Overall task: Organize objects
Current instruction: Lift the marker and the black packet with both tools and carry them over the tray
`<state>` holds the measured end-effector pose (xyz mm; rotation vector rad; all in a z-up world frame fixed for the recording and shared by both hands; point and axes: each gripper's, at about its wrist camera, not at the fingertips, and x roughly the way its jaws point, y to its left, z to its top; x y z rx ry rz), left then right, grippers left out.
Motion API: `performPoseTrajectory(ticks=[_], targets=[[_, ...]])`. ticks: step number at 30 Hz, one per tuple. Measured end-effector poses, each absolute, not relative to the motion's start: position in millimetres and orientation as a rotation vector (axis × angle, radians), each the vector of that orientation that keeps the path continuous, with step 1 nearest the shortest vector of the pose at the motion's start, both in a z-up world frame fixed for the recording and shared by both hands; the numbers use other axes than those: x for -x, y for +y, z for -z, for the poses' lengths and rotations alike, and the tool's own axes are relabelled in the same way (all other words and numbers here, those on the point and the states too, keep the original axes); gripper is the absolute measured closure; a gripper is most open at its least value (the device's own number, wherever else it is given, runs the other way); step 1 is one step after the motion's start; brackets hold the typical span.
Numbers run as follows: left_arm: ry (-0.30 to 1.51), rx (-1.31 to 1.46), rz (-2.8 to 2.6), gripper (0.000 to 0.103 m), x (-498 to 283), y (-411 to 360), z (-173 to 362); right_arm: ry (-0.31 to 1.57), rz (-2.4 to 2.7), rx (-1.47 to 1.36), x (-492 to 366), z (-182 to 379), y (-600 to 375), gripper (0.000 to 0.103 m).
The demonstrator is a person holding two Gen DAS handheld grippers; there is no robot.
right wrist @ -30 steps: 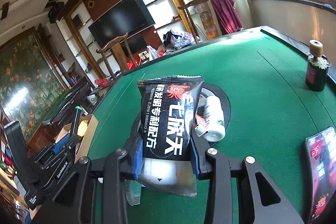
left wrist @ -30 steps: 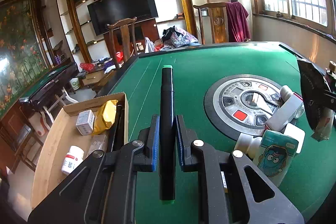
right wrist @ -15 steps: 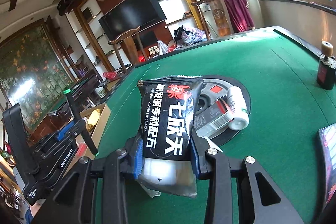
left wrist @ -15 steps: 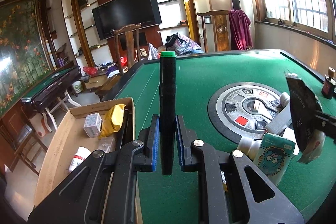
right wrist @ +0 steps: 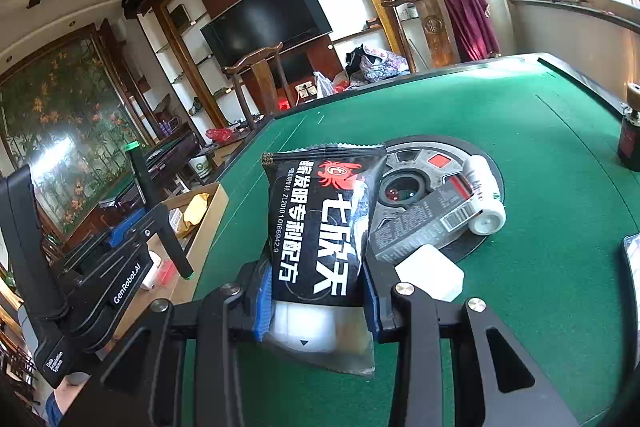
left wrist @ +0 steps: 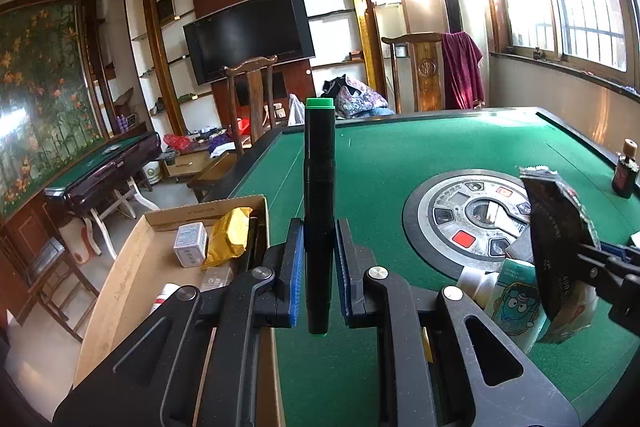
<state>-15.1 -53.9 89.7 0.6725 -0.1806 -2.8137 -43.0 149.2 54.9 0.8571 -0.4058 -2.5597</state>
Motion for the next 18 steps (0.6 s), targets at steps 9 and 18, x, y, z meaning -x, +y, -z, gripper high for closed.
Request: performPoseTrajectory(ticks=[9,18], targets=[[-0.091,-0.652,2.84,0.089,-5.3,-67.8,-102.2,-0.371,2.533,-0.846,37.0,-55.8,125.8,0.067],[0.029,-0.643,2.829,0.089,-39.6,-111.9,-122.5,-0.307,2.472,-0.839,29.3,-61.1,83.1,0.067]])
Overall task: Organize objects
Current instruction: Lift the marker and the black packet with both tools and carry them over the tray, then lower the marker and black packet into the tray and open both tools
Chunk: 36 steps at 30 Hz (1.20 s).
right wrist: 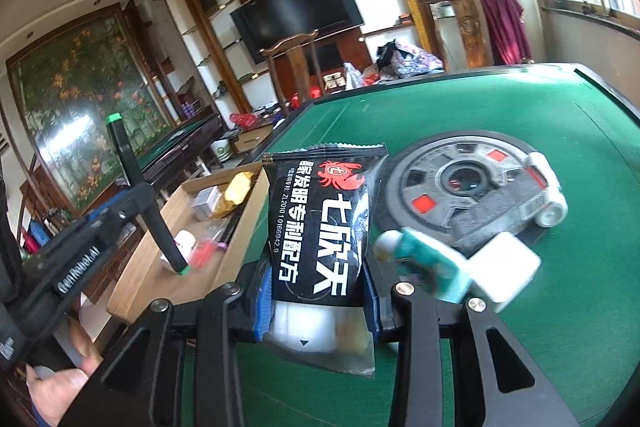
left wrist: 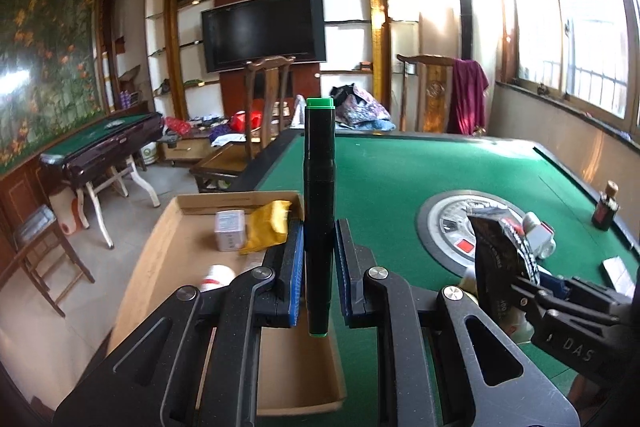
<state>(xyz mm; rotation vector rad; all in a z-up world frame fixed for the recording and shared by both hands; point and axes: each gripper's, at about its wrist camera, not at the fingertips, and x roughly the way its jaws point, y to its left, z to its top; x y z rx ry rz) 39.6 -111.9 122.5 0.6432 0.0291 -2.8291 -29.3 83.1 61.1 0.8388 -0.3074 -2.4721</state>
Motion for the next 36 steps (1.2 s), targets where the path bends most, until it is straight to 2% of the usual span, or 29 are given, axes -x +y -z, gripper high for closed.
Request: performPoseTrajectory(ticks=[15,28,36], targets=[[0.246,-0.777,2.683,0.089,-48.9,-230.4,-114.3,-0.178,2.285,-0.9,28.1,-70.3,-20.0,0.067],[0.336,-1.124,2.647,0.089,24.0,-268.4,-75.5,-0.106,2.214,-1.066,57.3,-39.9,-89.2,0.067],[0.331,-1.188,2.616,0.088,48.6,-270.7,-59.8,-0.054,2.228,-1.138,71.3,-27.3,-112.0,0.067]])
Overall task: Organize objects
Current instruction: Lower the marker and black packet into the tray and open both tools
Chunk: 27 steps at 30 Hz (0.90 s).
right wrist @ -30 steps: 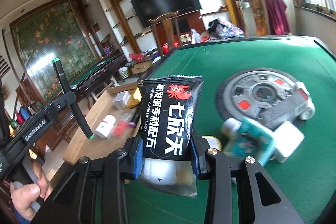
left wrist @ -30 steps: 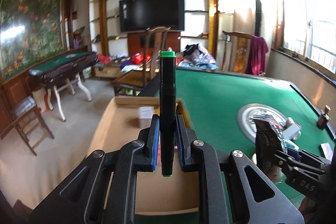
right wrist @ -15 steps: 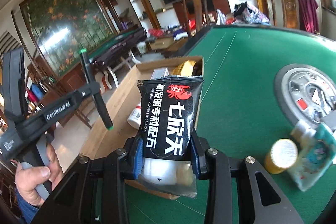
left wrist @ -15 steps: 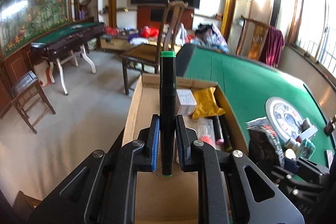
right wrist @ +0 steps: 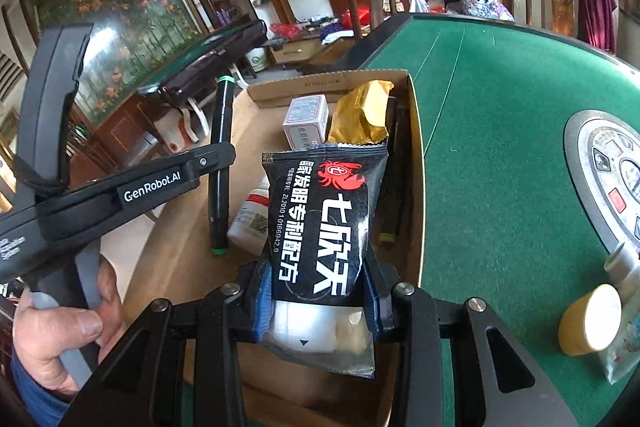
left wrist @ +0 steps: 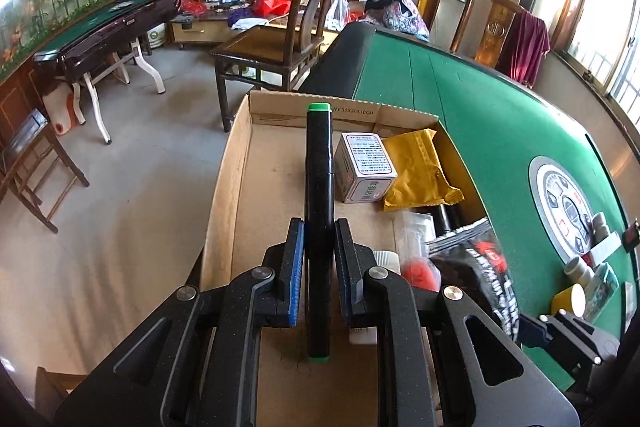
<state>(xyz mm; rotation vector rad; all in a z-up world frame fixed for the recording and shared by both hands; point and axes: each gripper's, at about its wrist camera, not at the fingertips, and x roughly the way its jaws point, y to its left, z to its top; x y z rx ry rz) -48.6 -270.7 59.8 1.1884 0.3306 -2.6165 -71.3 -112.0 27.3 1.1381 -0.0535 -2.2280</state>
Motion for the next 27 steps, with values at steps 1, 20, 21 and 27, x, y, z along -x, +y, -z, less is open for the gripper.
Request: performPoseTrajectory(ticks=[1,20,21,27], targets=[[0.329,-1.191,2.615,0.088,48.9,-273.0,-58.9,-0.042,2.235,-1.145,72.5,-26.3,-113.7,0.067],[0.332,-1.285,2.601,0.088,59.3,-271.9,-44.1,0.034,2.271,-1.192,83.1,-20.0,-130.3,0.067],[0.339,-1.288,2.601,0.088,59.5,-272.3,-43.7,0.041,2.268,-1.189,83.2,-20.7,-130.9,0.067],[0.388,-1.312,2.58,0.088,59.4,-279.2,-39.6,0.041,2.249,-1.188,87.2,-19.8,-131.1,0.061]])
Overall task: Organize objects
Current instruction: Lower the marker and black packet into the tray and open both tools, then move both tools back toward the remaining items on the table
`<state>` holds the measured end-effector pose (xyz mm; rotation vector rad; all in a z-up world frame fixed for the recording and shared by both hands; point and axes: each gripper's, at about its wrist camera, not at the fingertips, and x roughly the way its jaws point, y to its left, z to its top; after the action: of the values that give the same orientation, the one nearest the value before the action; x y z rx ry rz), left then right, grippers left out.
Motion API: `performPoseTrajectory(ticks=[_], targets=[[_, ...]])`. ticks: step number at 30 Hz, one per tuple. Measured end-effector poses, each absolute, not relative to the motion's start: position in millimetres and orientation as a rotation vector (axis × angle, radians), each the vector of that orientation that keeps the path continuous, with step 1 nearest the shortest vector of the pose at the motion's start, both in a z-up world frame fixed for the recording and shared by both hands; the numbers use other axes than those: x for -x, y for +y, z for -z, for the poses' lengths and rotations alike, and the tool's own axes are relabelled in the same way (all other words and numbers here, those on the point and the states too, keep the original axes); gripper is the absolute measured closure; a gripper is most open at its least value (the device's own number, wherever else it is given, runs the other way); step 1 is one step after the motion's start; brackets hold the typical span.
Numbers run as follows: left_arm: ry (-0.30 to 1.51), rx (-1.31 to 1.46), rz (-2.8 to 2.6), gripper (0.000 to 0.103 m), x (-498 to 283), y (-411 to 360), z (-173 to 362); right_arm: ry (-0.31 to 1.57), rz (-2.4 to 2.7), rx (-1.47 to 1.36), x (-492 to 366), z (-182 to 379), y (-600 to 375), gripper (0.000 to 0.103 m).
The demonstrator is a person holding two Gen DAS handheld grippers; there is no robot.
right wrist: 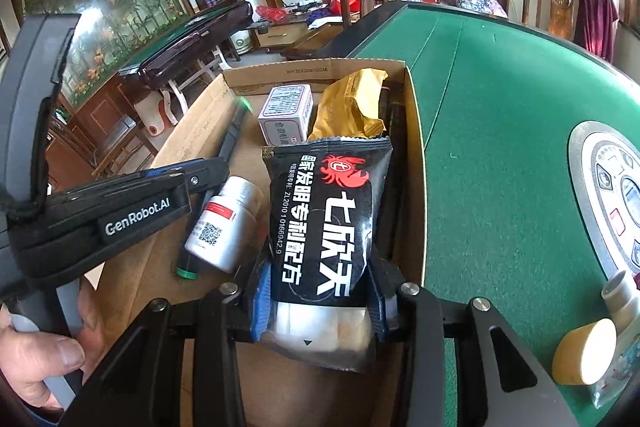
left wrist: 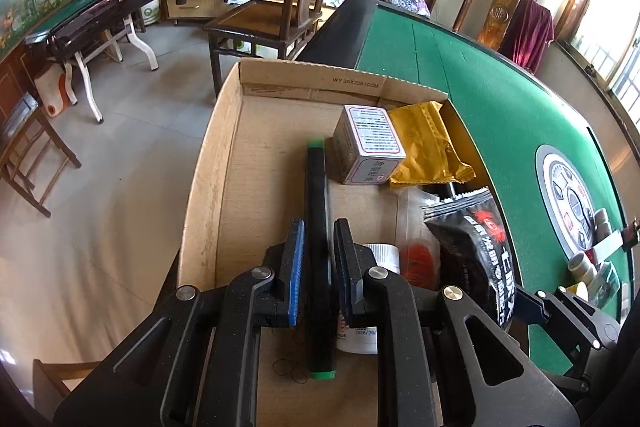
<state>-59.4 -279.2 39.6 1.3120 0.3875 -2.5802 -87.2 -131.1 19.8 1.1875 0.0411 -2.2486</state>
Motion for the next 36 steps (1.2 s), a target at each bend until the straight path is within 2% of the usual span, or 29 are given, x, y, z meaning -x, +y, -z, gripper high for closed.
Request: performPoseTrajectory(ticks=[8,11,19,21,26,36], targets=[[0.431,-1.3,2.569,0.088,54.0,-284.1,-44.3,0.073,2.256,-1.164,80.6,-26.2,-132.0,0.056],[0.438,-1.287,2.572,0.088,49.4,-285.1,-47.9,0.092,2.28,-1.124,74.8,-33.4,-129.5,0.048],[0.456,-1.235,2.621,0.088,27.9,-271.2,-68.9,-0.019,2.274,-1.042,58.7,-58.7,-91.9,0.048],[0.443,-1.22,2.651,0.088,22.9,-259.9,-76.8,-0.046,2.28,-1.022,53.5,-64.3,-74.6,0.048],[0.375,-1.195,2.726,0.073,17.3,-222.8,-94.0,-0.127,2.301,-1.004,47.0,-71.6,-28.1,0.048],[0.235,-1.27,2.895,0.073,12.2,-121.6,-100.8,-0.244,2.45,-0.982,55.0,-73.4,91.3,0.048]])
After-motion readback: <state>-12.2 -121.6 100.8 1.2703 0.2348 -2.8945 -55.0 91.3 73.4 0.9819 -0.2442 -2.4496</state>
